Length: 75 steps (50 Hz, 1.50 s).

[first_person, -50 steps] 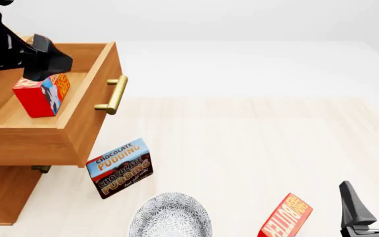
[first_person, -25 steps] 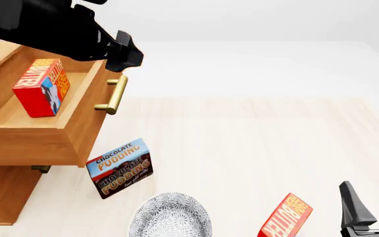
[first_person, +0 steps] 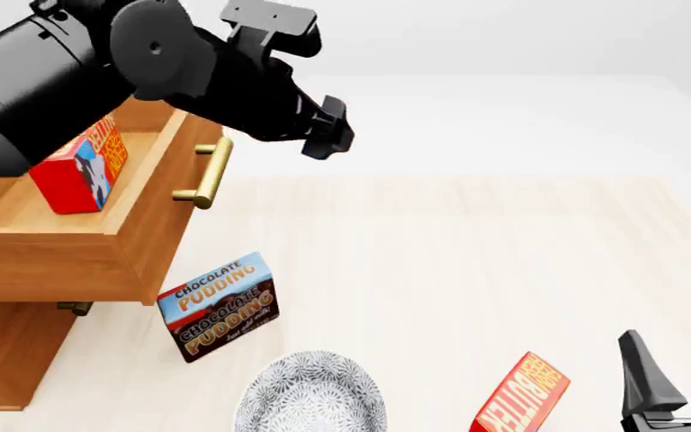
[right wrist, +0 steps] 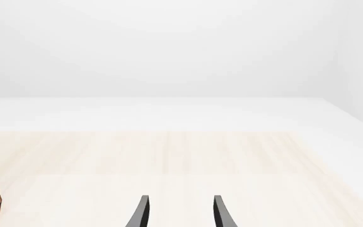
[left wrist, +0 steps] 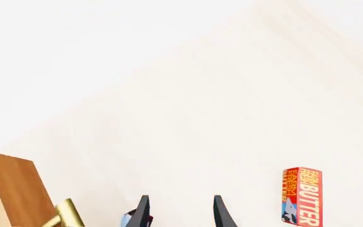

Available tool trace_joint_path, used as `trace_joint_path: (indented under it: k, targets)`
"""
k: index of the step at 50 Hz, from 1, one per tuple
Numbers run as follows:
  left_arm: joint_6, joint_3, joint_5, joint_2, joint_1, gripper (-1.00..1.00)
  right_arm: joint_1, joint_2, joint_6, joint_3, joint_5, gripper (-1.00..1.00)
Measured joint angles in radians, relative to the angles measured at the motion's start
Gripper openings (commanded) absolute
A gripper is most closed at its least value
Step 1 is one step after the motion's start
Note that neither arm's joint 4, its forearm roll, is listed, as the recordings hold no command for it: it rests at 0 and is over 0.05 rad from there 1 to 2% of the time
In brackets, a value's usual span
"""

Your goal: Put the butter at the front in the top drawer of the cabinet and close it.

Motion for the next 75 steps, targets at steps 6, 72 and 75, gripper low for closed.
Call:
trace_joint_path:
  k: [6, 72, 75]
  targets:
    - [-0.020, 0.016, -0.031, 0.033, -0.012, 1.00, 0.000, 0.000, 0.000, 0.000, 0.000, 1.00]
    - [-0.161, 0.276, -0.278, 0.130, 0.107, 1.00, 0.000, 0.000, 0.000, 0.000, 0.000, 1.00]
    - [-0.164, 0.282, -0.282, 0.132, 0.114, 1.00, 0.000, 0.000, 0.000, 0.000, 0.000, 1.00]
